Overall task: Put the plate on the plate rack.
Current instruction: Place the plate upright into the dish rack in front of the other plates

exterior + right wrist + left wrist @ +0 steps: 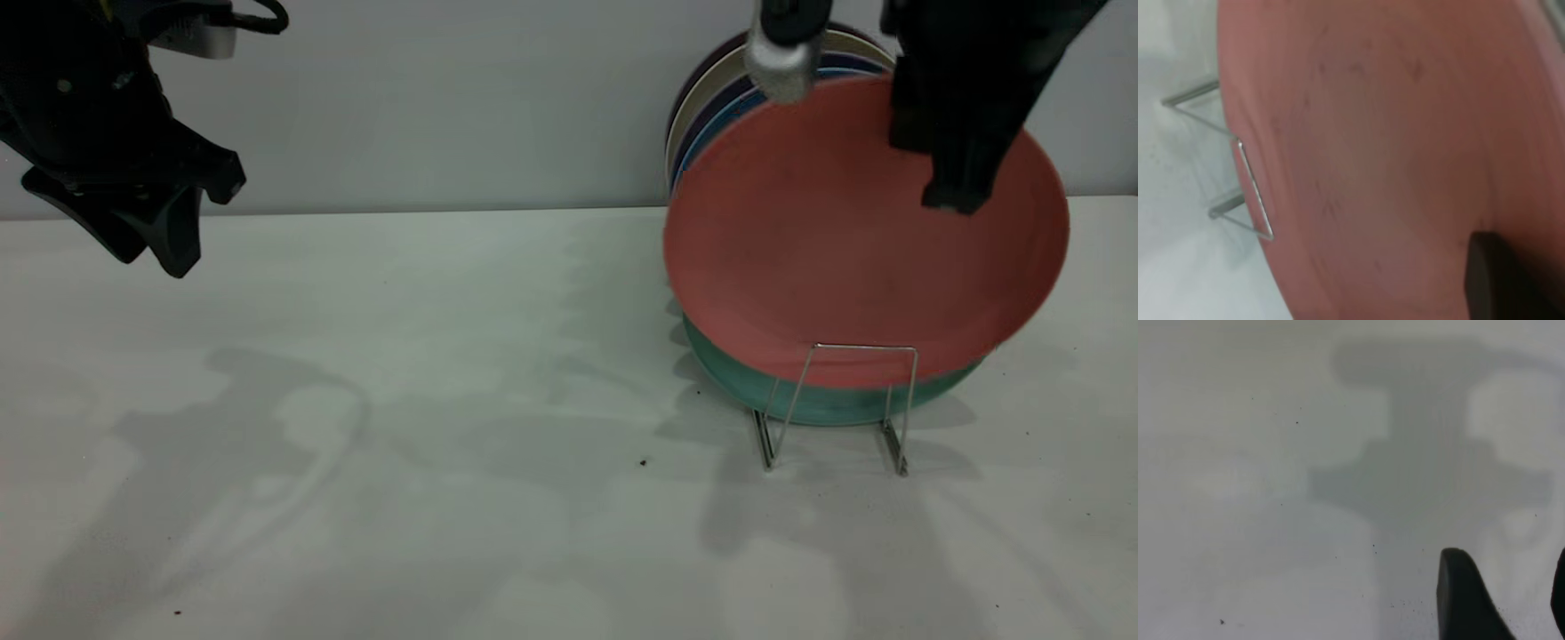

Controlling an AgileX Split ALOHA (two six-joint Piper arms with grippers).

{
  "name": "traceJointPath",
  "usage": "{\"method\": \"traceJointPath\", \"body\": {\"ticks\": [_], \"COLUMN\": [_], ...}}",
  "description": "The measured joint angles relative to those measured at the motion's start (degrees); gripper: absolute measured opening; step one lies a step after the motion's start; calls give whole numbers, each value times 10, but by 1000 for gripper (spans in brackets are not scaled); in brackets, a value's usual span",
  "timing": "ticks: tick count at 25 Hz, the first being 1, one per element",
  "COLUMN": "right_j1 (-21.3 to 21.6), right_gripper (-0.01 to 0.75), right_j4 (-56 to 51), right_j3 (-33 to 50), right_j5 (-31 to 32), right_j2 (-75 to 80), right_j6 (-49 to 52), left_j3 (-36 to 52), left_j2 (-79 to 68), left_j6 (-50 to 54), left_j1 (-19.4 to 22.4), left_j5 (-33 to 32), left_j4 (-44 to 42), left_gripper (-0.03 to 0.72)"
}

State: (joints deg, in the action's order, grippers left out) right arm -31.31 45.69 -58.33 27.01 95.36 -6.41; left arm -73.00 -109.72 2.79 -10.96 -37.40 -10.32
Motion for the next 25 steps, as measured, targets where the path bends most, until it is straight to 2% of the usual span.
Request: {"method": "traceJointPath", "body": {"ticks": [9,15,17,25], "right_j1": [10,10,10,10], "right_gripper": [72,91,126,415], "right_j4": [12,15,15,13], "right_j3": [28,28,28,28], "right_j5": [-59,-63,-62,-62], "right_j2": [25,56,61,61], "right_j6": [24,31,35,73], "left_j3": [0,0,0,0], "left_j2": [0,0,0,0], "left_j6": [0,0,0,0], "left_j1": [0,0,0,0], "left_j5": [1,1,1,1], "left_j4": [0,0,0,0], "left_gripper": [360,360,360,360]}}
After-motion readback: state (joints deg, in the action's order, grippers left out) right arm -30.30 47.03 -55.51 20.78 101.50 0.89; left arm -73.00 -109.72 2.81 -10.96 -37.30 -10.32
